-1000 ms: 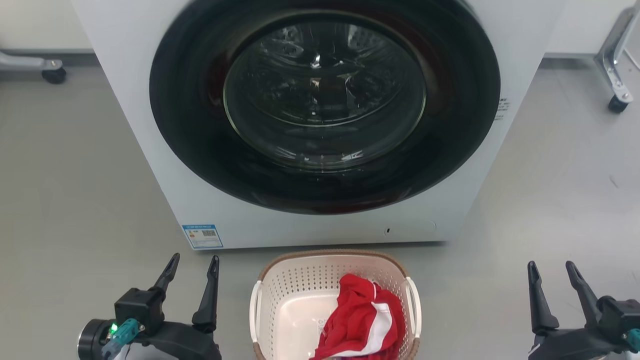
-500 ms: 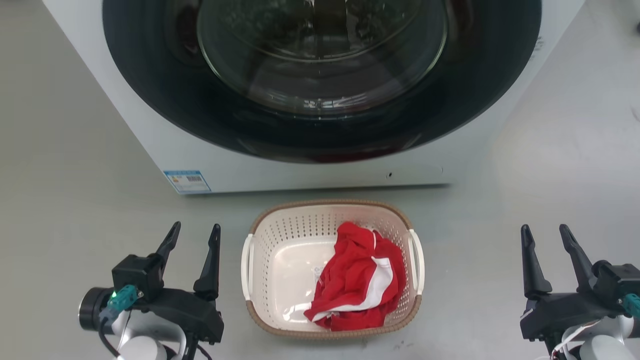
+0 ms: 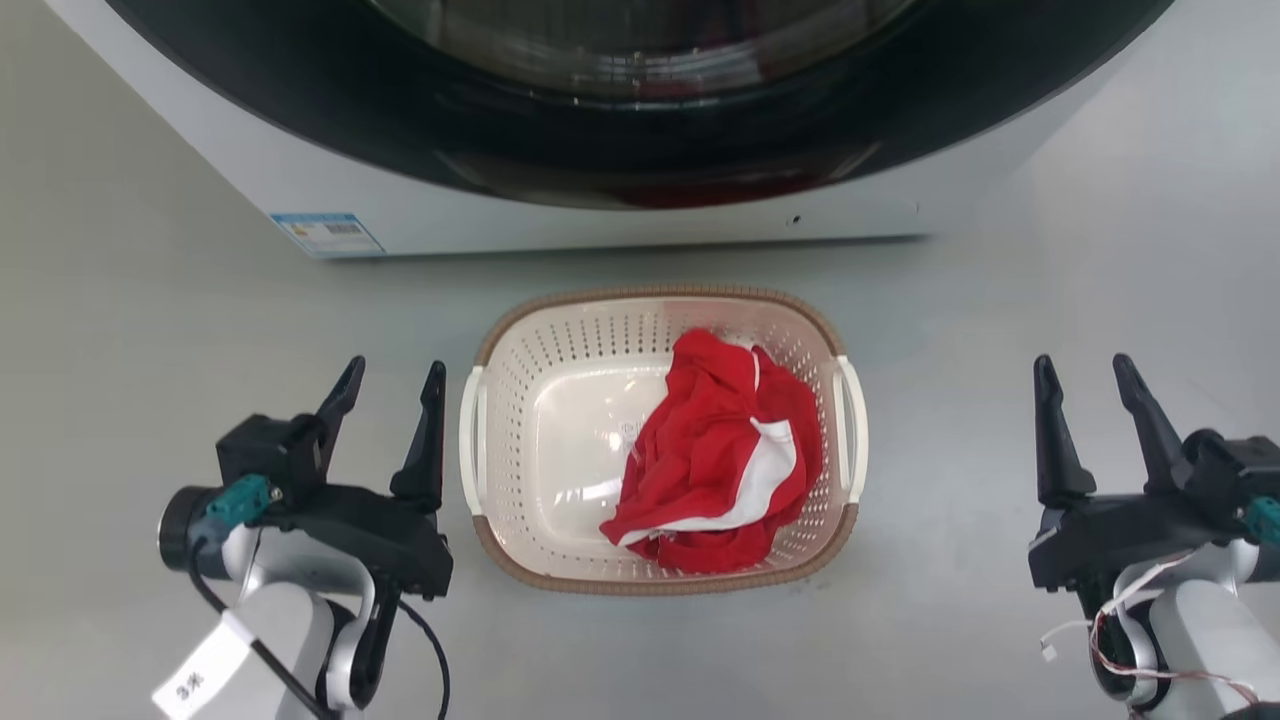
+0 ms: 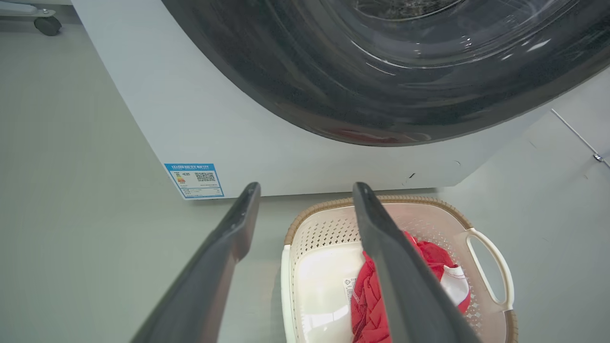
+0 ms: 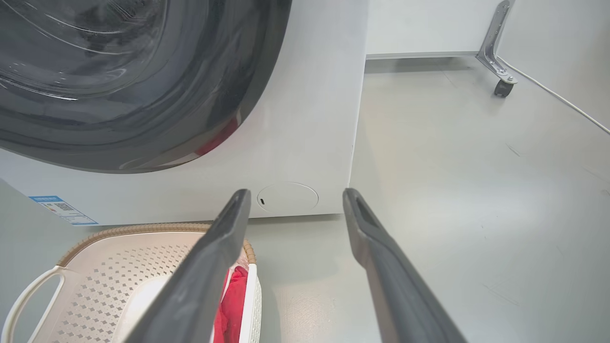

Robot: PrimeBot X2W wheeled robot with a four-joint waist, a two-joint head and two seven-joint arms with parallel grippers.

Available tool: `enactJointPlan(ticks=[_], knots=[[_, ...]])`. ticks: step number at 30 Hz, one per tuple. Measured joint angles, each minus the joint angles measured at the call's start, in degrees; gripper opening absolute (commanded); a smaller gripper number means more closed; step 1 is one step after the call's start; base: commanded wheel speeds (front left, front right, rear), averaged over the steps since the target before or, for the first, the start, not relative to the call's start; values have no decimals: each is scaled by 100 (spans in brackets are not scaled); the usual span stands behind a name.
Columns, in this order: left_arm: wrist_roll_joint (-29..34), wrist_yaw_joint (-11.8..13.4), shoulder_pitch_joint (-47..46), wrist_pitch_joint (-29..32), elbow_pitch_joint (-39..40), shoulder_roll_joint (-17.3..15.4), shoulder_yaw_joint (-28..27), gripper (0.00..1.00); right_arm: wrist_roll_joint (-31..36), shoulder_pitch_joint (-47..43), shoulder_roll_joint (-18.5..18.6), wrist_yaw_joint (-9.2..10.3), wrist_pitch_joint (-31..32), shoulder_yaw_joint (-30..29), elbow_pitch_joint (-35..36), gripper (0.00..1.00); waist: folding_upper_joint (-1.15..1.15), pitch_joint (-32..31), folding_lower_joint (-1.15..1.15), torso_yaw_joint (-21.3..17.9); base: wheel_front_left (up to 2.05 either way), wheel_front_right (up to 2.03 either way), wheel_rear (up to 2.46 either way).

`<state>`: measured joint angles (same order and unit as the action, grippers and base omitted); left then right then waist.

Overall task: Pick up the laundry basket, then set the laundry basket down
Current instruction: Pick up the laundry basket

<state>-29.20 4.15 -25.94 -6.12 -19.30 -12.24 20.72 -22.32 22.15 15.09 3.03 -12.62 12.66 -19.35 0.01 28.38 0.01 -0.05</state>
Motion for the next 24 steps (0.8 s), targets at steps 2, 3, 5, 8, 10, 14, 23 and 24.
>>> enactJointPlan(ticks=[2,3,5,8,10,14,23,24], knots=[[-59,-18,-132,59,-67,20,-14,100,0,131,-12,0,29,-3,-29,100,0,171,0,2,0,0,0],[-98,-19,-198,71,-102,26,-20,100,0,199,-14,0,42,-7,-49,100,0,256,0,4,0,0,0],[-168,-21,-324,75,-165,51,-62,100,0,348,-15,-1,46,-13,-90,100,0,427,0,7,0,0,0],[-201,-64,-510,109,-263,56,-118,100,0,596,-26,-53,69,-5,-137,100,0,682,0,10,0,0,0],[-202,-71,-649,138,-333,56,-126,100,0,770,-45,-56,102,21,-171,100,0,854,0,10,0,0,0],[-221,-130,-975,215,-525,67,-133,100,1,1083,-111,-111,153,96,-300,100,0,1195,0,6,0,0,0],[-346,-444,-1618,482,-1422,172,-114,100,53,1744,-436,-307,246,423,-1007,100,0,1868,0,-40,0,0,0],[-356,-468,-1678,510,-1512,201,-111,100,56,1776,-455,-313,247,436,-1093,100,0,1906,0,-50,0,0,0]])
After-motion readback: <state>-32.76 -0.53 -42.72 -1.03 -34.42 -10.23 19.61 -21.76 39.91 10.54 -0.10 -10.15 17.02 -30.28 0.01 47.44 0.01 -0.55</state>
